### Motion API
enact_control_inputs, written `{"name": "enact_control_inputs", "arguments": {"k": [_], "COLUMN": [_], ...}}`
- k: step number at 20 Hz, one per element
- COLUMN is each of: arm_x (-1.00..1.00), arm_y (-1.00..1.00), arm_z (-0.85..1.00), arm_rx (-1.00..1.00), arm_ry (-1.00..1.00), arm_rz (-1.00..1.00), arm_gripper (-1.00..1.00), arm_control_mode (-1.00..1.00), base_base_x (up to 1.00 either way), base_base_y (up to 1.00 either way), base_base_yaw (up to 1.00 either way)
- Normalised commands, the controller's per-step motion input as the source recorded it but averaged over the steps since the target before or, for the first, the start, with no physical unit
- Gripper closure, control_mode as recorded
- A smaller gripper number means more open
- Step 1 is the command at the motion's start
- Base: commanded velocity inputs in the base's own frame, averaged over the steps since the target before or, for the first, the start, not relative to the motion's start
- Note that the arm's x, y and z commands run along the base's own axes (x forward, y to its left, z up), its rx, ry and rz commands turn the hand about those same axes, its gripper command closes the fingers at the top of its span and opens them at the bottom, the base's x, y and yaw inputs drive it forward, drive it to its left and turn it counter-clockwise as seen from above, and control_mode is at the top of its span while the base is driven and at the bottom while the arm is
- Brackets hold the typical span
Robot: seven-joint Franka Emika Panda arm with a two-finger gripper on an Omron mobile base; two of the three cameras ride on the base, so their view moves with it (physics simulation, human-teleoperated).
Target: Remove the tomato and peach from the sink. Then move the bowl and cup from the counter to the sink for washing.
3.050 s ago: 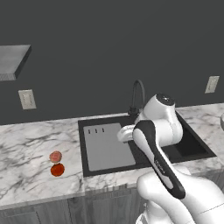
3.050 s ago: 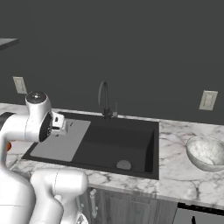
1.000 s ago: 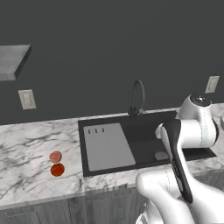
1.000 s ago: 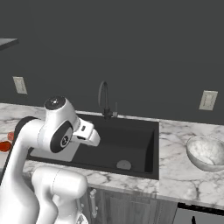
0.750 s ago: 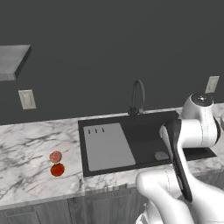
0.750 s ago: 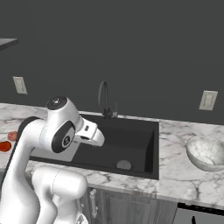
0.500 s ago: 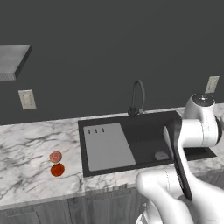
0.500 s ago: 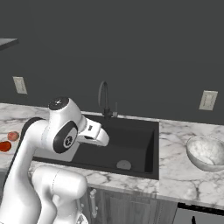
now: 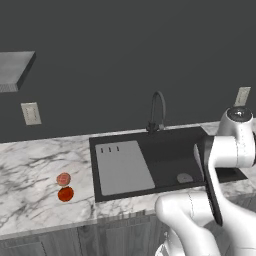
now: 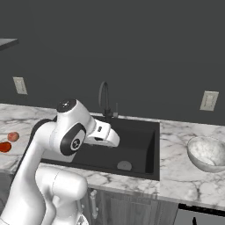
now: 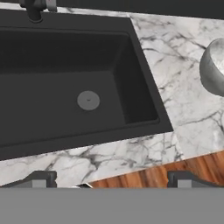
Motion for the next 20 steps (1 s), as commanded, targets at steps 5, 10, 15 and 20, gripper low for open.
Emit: {"name": "enact_control_inputs", "arguments": {"k": [5, 10, 15, 20], "arm_x": [0.0, 0.0, 0.0, 0.0], "arm_y": [-0.35, -0.35, -0.35, -0.35], "arm_z": [0.04, 0.05, 0.05, 0.04], "arm_rx": [-0.04, -0.04, -0.03, -0.02], "arm_ry": [0.01, 0.0, 0.0, 0.0], "arm_rz": [0.0, 0.0, 0.0, 0.0], "arm_gripper": [-1.0, -1.0, -1.0, -1.0], "arm_control_mode": [-1.0, -1.0, -1.0, -1.0], "base_base_x": [0.0, 0.0, 0.0, 0.0], "base_base_y": [0.0, 0.0, 0.0, 0.0], "base_base_yaw": [0.0, 0.0, 0.0, 0.0]}}
